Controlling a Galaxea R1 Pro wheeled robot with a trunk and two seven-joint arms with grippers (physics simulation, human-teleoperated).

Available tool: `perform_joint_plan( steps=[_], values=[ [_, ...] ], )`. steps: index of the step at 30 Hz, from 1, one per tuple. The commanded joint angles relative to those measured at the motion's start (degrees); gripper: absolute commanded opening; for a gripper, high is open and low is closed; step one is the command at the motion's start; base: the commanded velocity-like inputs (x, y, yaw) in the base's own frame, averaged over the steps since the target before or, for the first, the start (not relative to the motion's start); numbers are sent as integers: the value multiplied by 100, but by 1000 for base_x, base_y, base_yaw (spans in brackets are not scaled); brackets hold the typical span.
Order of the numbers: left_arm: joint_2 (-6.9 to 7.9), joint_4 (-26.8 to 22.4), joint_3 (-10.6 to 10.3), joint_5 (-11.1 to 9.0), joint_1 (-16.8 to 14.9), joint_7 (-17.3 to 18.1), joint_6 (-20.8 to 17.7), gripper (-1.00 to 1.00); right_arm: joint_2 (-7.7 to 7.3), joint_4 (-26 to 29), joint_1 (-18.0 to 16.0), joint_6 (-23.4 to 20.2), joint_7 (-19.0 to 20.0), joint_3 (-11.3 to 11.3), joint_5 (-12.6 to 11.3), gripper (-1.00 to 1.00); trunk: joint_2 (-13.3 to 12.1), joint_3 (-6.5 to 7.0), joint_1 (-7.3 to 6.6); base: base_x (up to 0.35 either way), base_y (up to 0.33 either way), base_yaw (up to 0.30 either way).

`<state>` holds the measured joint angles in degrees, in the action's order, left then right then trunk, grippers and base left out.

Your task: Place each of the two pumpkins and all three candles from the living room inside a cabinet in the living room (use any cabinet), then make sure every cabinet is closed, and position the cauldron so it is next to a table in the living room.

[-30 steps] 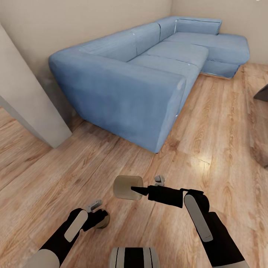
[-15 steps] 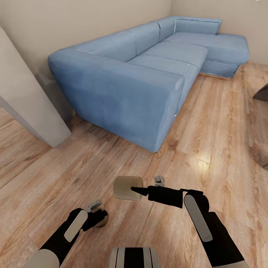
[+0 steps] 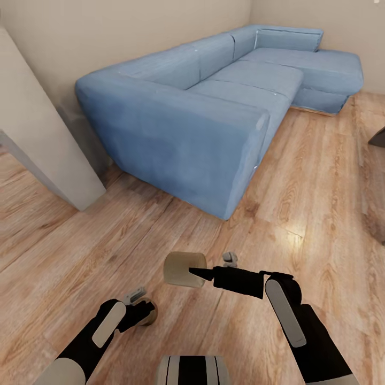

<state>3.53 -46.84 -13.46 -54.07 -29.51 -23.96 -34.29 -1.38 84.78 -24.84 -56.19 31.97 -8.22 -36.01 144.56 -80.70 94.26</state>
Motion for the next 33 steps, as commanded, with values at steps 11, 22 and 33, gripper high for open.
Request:
perform_joint_plan(
  steps=[11,22,33],
  values=[
    [7,-10,-25,-60,-2,-56,1,100,-3,-5,-3,-15,29,-4,23,-100,2,-3,-1,0,-40,62],
    [7,-10,-24,-60,-2,-56,1,100,-3,-14,-3,-14,29,-20,24,-100,2,-3,-1,0,-106,41],
    [7,-10,-25,-60,-2,-56,1,100,4,-5,-3,-15,29,-25,29,-100,2,-3,-1,0,-111,99]
  ],
)
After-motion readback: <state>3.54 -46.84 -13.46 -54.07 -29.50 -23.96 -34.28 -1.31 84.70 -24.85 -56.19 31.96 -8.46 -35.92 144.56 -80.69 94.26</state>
